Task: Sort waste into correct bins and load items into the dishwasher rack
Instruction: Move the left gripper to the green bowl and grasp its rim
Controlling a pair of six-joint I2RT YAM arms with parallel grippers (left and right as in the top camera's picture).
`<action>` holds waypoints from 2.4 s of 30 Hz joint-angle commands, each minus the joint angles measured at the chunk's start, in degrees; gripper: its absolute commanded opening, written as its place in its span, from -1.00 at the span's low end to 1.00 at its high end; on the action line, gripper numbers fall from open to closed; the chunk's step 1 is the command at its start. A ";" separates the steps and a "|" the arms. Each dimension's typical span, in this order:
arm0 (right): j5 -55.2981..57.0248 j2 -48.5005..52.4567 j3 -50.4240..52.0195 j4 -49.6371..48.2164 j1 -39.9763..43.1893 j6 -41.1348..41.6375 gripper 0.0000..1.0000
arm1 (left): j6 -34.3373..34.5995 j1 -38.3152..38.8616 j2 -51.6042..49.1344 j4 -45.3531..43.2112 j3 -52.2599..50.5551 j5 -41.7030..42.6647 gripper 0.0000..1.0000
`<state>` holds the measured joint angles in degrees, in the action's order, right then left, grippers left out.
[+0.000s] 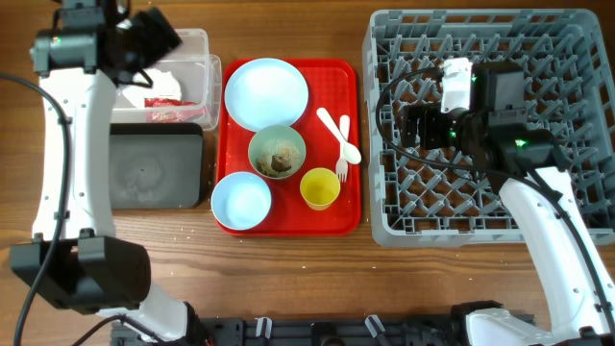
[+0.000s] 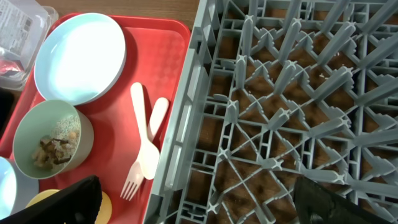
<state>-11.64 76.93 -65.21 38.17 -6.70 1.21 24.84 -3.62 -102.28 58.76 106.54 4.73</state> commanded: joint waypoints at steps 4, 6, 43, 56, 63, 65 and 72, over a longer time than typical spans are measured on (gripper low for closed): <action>-1.16 0.55 -1.07 -0.61 -0.17 -0.55 0.99 | -5.40 10.60 -2.29 7.39 -0.83 3.15 0.68; -0.61 0.55 -1.07 -0.57 -0.17 -0.24 0.98 | -5.33 14.78 -2.69 7.28 -2.32 3.13 0.67; 6.69 0.24 -1.07 3.10 5.92 9.66 0.99 | 10.58 36.04 -21.51 -2.89 -10.99 -8.07 -0.37; 6.69 0.24 -1.07 3.06 5.92 9.64 1.00 | 10.58 36.02 -23.39 -3.54 -11.08 -8.07 -0.90; 6.69 0.24 -1.07 3.04 5.92 9.44 0.99 | 10.54 36.00 -21.64 -1.88 -10.62 -6.29 -0.92; 6.71 0.24 -1.07 2.99 5.92 9.42 1.00 | 10.34 35.93 -20.20 -0.87 -9.53 -5.84 -0.92; 6.69 0.24 -1.07 3.02 5.92 9.44 0.99 | 9.92 35.76 -12.83 2.78 -5.03 -5.62 -0.92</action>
<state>-4.89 76.93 -65.21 41.17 -0.69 10.28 35.24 32.47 -121.27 60.64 98.24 -1.96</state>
